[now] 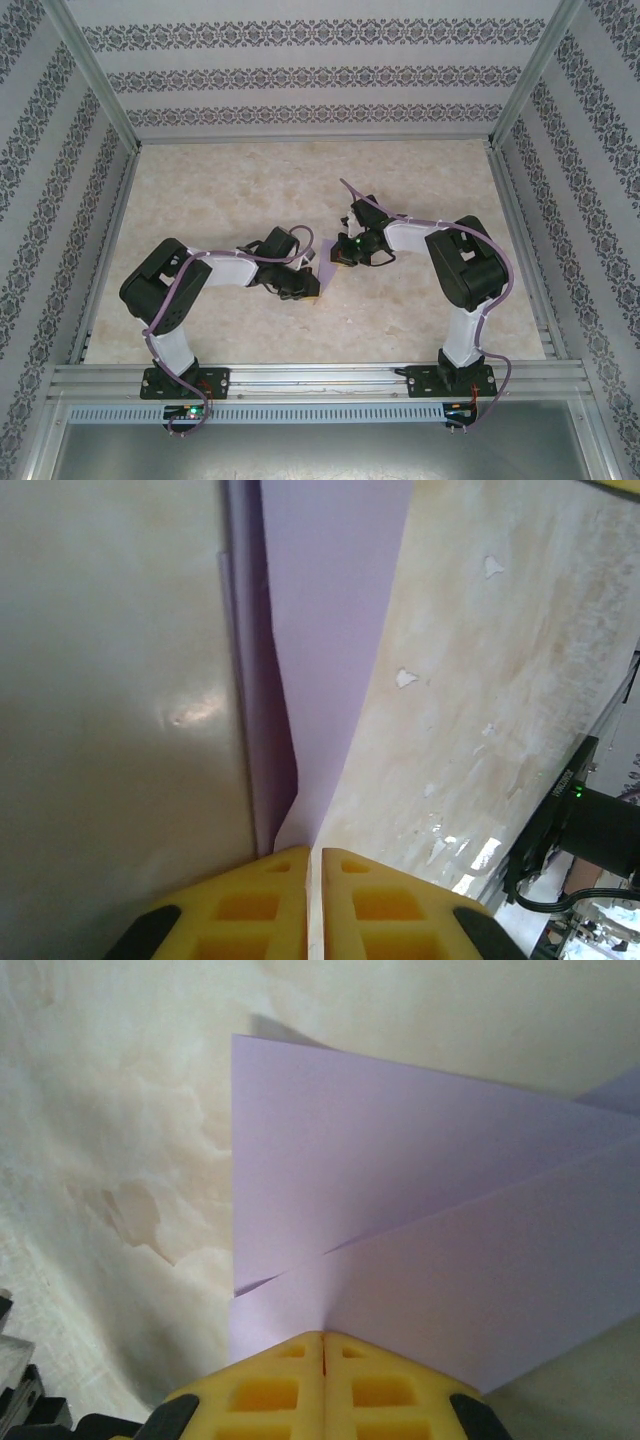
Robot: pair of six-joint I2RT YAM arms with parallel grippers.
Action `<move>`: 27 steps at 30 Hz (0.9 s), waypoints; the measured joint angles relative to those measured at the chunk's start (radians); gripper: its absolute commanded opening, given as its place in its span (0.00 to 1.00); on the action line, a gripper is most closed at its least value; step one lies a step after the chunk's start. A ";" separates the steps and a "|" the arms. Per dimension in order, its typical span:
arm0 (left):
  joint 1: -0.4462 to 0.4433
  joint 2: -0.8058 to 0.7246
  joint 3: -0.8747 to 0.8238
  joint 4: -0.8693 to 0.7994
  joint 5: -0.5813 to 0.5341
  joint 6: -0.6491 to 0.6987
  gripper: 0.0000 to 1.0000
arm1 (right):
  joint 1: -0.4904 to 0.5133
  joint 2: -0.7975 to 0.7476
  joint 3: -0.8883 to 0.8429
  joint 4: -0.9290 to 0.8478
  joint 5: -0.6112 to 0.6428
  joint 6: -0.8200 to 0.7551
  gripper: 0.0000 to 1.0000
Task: Fold a paper plane with a square sheet of paper (fold left side to right side)
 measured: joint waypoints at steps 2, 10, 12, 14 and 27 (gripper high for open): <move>0.000 -0.003 0.025 -0.010 0.002 0.000 0.11 | 0.000 0.000 -0.001 0.001 0.000 -0.007 0.00; 0.000 0.024 0.132 -0.018 0.027 0.009 0.10 | 0.000 -0.001 -0.010 0.015 -0.001 -0.015 0.00; 0.000 0.042 0.131 -0.018 0.032 0.008 0.10 | 0.000 -0.001 -0.010 0.015 -0.001 -0.015 0.00; 0.000 0.063 0.128 -0.018 0.035 0.008 0.10 | 0.000 -0.001 -0.010 0.015 -0.001 -0.016 0.00; -0.001 0.061 0.034 -0.004 0.045 0.019 0.11 | 0.000 0.001 -0.001 -0.002 0.004 -0.042 0.00</move>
